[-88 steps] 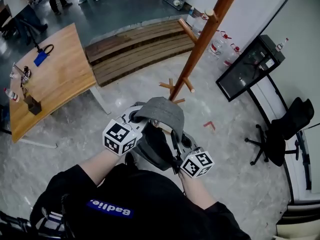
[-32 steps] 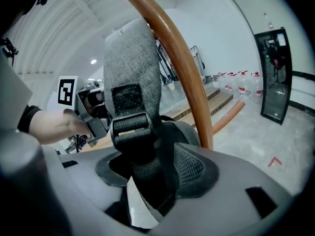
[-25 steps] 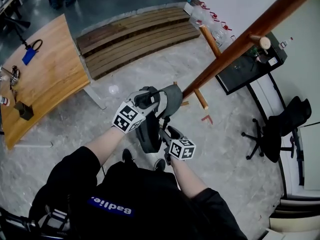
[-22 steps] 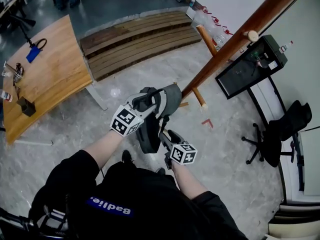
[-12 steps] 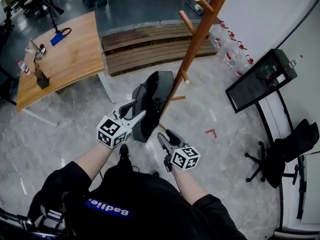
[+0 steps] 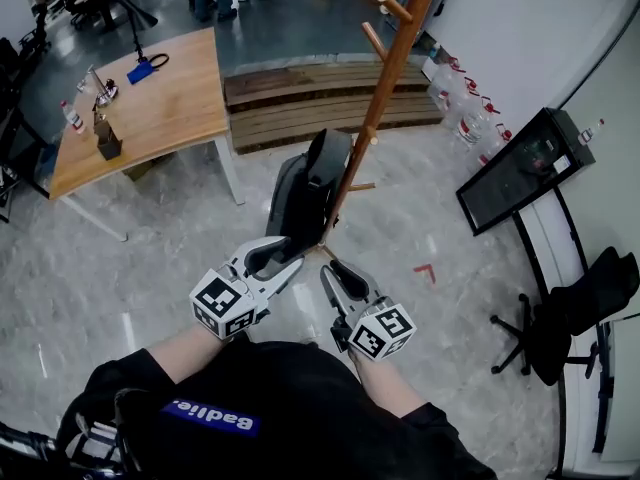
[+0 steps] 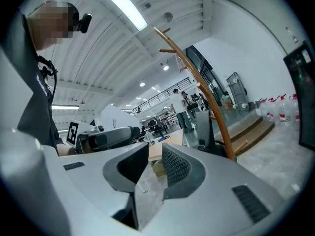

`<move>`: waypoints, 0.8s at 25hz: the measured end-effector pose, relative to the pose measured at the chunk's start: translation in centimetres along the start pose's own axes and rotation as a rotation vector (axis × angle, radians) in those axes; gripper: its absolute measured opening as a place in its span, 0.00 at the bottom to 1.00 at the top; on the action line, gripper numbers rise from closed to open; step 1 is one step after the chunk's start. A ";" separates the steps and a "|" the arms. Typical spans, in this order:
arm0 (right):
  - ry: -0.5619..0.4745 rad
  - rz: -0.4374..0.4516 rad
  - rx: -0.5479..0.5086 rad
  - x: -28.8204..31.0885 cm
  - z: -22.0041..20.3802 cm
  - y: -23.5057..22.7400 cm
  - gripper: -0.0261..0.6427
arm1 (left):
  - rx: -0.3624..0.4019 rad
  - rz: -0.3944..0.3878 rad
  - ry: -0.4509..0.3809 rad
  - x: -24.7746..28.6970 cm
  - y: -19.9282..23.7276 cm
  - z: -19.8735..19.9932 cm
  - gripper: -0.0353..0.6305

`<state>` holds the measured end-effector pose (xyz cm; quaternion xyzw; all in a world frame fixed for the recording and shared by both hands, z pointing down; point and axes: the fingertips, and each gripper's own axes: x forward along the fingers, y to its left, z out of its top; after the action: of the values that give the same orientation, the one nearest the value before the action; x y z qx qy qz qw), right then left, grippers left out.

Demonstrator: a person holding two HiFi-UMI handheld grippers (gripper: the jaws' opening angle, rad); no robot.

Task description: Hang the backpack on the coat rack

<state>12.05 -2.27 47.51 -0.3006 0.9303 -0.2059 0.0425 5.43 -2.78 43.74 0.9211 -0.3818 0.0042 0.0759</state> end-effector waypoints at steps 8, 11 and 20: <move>-0.074 0.051 -0.087 0.0 2.7 5.7 0.05 | -0.006 -0.109 -0.027 -2.9 -3.4 0.7 0.07; -0.057 0.062 -0.087 0.8 1.7 6.6 0.05 | -0.014 -0.137 -0.015 -3.4 -3.8 -0.1 0.07; -0.007 0.063 -0.065 2.2 -0.6 7.9 0.05 | -0.019 -0.137 0.006 -5.1 -3.3 -1.2 0.07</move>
<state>5.83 2.45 44.92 -0.2731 0.9453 -0.1730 0.0425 4.23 3.31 44.17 0.9444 -0.3175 -0.0019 0.0859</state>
